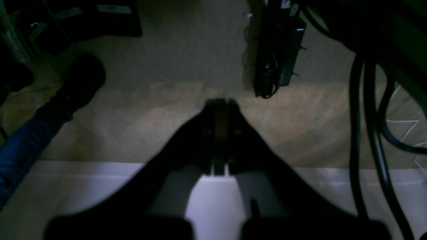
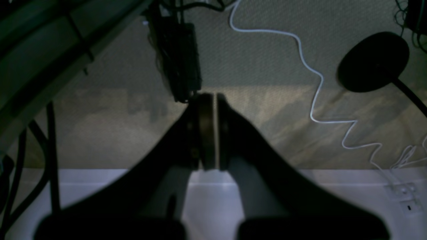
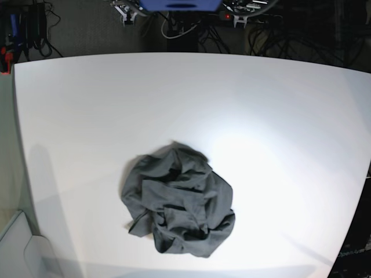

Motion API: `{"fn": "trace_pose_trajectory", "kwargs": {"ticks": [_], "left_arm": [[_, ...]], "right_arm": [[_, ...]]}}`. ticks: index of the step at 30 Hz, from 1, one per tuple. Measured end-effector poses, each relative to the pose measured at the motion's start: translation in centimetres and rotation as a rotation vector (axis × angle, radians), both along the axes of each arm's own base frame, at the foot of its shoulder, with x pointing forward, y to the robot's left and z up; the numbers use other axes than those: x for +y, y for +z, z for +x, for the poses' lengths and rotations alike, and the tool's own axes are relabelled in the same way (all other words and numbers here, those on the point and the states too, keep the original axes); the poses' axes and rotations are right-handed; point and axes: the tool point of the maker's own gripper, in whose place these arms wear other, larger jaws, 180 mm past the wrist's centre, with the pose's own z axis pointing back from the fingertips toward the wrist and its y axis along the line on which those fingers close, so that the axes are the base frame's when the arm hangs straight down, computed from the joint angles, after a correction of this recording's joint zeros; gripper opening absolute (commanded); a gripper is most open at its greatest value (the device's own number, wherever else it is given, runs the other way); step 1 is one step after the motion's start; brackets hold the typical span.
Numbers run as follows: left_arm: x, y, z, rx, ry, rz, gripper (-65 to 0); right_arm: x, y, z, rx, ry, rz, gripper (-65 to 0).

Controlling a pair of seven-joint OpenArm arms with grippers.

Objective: Layout the t-shirt on the table in an organized manner, then fold the t-shirt properly

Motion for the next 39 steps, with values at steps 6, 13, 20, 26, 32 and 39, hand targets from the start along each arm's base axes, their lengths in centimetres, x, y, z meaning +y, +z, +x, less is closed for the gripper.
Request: {"fn": "trace_pose_trajectory", "kwargs": {"ticks": [6, 13, 20, 26, 32, 39], "left_arm": [[0.0, 0.0, 0.1, -0.005, 0.000, -0.001, -64.7], [-0.2, 0.0, 1.7, -0.058, -0.002, -0.005, -64.8], [-0.3, 0.1, 1.7, -0.077, -0.006, -0.008, -64.8], [-0.4, 0.1, 1.6, -0.071, -0.006, -0.009, -64.8], [-0.3, 0.1, 1.6, -0.072, -0.006, -0.009, -64.8], [-0.4, 0.1, 0.3, -0.061, -0.009, -0.010, -64.8]], "right_arm": [[0.0, 0.0, -0.6, 0.009, 0.000, 0.000, -65.0], [0.0, 0.0, -1.0, 0.017, 0.000, 0.000, -65.0], [0.0, 0.0, -1.0, 0.019, 0.000, 0.000, -65.0], [0.0, 0.0, -1.0, 0.018, 0.000, 0.000, -65.0], [0.0, 0.0, -1.0, 0.018, 0.000, 0.000, -65.0], [-0.5, 0.4, -1.2, -0.052, 0.002, -0.011, -65.0]]}}
